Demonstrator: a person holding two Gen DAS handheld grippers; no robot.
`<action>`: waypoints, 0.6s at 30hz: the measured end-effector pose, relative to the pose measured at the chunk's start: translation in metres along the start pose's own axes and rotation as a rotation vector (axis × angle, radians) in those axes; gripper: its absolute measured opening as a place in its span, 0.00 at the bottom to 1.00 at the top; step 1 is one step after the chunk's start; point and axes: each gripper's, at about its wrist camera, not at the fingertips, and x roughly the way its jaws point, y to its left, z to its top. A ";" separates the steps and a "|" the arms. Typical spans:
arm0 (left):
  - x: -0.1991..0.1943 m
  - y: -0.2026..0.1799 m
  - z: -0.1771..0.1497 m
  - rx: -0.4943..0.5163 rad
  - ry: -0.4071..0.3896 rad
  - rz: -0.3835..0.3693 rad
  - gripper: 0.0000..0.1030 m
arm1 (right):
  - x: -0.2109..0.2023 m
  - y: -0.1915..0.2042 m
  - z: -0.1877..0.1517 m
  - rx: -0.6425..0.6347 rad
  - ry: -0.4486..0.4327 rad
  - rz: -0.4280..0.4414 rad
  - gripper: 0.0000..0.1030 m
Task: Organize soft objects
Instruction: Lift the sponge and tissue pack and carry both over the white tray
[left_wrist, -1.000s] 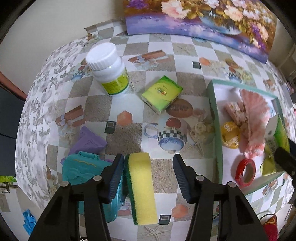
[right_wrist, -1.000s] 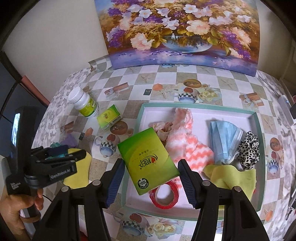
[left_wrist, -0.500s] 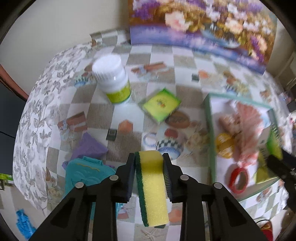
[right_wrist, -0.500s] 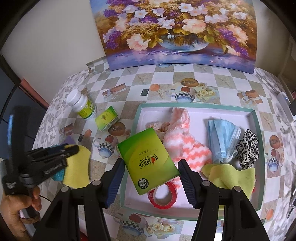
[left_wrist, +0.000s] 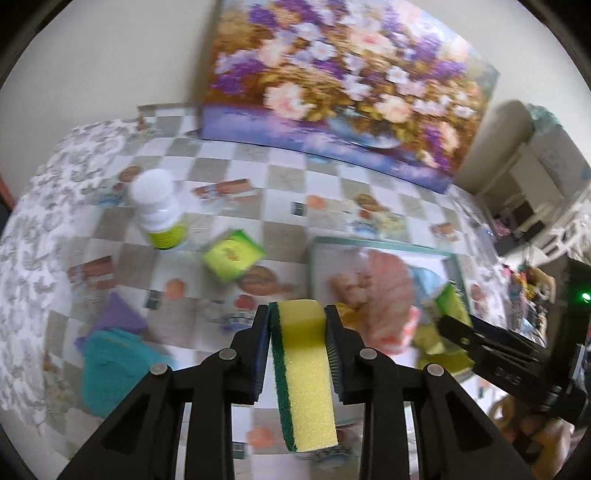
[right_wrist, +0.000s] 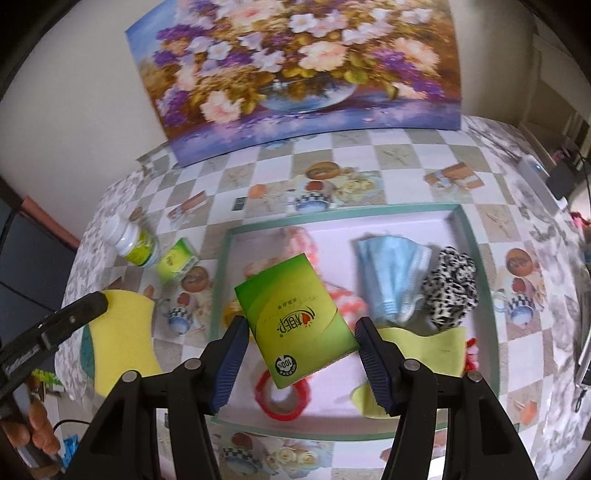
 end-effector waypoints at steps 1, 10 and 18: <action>0.003 -0.005 -0.001 0.008 0.008 -0.019 0.29 | 0.001 -0.002 0.000 0.004 0.002 -0.003 0.61; 0.050 -0.047 -0.012 0.072 0.121 -0.116 0.29 | 0.007 -0.012 -0.002 0.019 0.025 -0.011 0.61; 0.084 -0.040 -0.020 0.005 0.183 -0.207 0.29 | 0.021 -0.030 -0.003 0.054 0.061 -0.042 0.61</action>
